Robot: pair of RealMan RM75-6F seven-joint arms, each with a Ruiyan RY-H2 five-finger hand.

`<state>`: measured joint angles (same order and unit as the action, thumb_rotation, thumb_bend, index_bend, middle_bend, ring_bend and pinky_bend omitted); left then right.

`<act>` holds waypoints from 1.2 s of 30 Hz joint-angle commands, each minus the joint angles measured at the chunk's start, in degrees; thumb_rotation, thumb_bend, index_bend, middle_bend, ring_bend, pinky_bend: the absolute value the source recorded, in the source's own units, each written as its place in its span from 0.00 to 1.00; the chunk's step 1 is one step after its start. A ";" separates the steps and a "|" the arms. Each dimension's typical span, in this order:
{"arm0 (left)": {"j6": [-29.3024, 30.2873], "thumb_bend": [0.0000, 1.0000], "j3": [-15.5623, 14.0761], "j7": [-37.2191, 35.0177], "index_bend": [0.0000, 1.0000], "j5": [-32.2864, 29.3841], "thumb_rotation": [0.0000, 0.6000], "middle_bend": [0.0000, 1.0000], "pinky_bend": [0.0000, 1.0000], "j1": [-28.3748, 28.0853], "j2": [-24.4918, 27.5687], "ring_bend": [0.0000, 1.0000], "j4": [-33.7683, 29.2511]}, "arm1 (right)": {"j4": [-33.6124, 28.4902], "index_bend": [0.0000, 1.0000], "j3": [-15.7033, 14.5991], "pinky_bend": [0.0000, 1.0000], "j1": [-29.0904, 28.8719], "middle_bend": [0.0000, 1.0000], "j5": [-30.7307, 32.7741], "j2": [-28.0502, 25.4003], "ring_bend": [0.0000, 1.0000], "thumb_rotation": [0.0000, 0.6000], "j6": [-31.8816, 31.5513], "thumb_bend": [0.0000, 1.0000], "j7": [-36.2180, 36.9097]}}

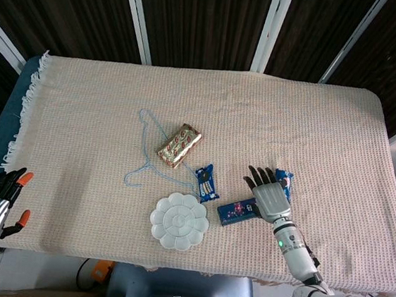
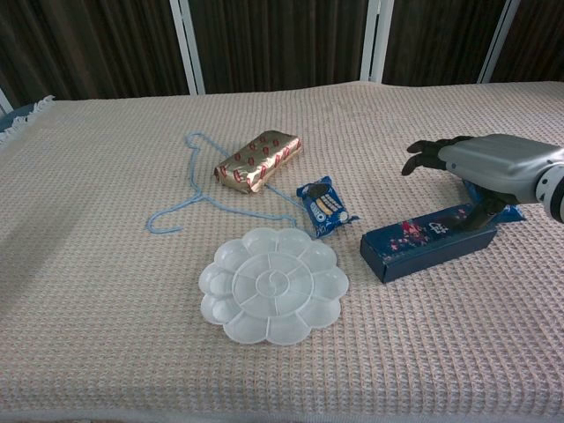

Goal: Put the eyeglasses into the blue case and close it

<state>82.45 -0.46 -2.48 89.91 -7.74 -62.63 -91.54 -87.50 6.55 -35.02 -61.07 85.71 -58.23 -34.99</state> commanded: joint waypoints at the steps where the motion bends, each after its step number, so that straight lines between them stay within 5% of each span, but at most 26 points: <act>1: -0.08 0.42 0.12 0.07 0.00 -0.47 1.00 0.00 0.04 0.08 0.09 0.00 -0.20 | -0.03 0.28 0.11 0.02 -0.09 0.06 -0.20 0.05 0.00 1.00 -0.57 0.50 -0.04; 9: 0.17 0.42 0.15 -0.37 0.00 -0.34 1.00 0.00 0.04 0.17 0.23 0.00 -0.20 | -3.88 0.27 -1.75 0.00 1.27 0.05 -5.96 -3.67 0.00 1.00 -2.02 0.39 4.69; 19: -0.09 0.42 0.25 0.49 0.00 -0.75 1.00 0.00 0.04 0.14 -0.11 0.00 -0.45 | -8.93 0.28 -5.01 0.00 1.40 0.01 -9.49 -9.61 0.00 1.00 0.48 0.37 4.96; 27: -0.02 0.42 0.33 1.14 0.00 -0.81 1.00 0.00 0.04 0.15 -0.27 0.00 -0.62 | -6.99 0.31 -5.38 0.00 -1.44 0.01 -3.59 -6.94 0.00 1.00 5.37 0.37 -0.93; 36: 0.37 0.42 0.24 0.29 0.00 -0.43 1.00 0.00 0.04 0.30 -0.02 0.00 -0.37 | -5.73 0.46 -4.91 0.00 -2.60 0.00 0.01 -4.62 0.00 1.00 5.12 0.37 -3.31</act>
<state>82.83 -0.22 -2.18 89.48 -7.45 -62.66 -91.91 -93.46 1.53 -37.41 -61.44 80.79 -53.05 -37.99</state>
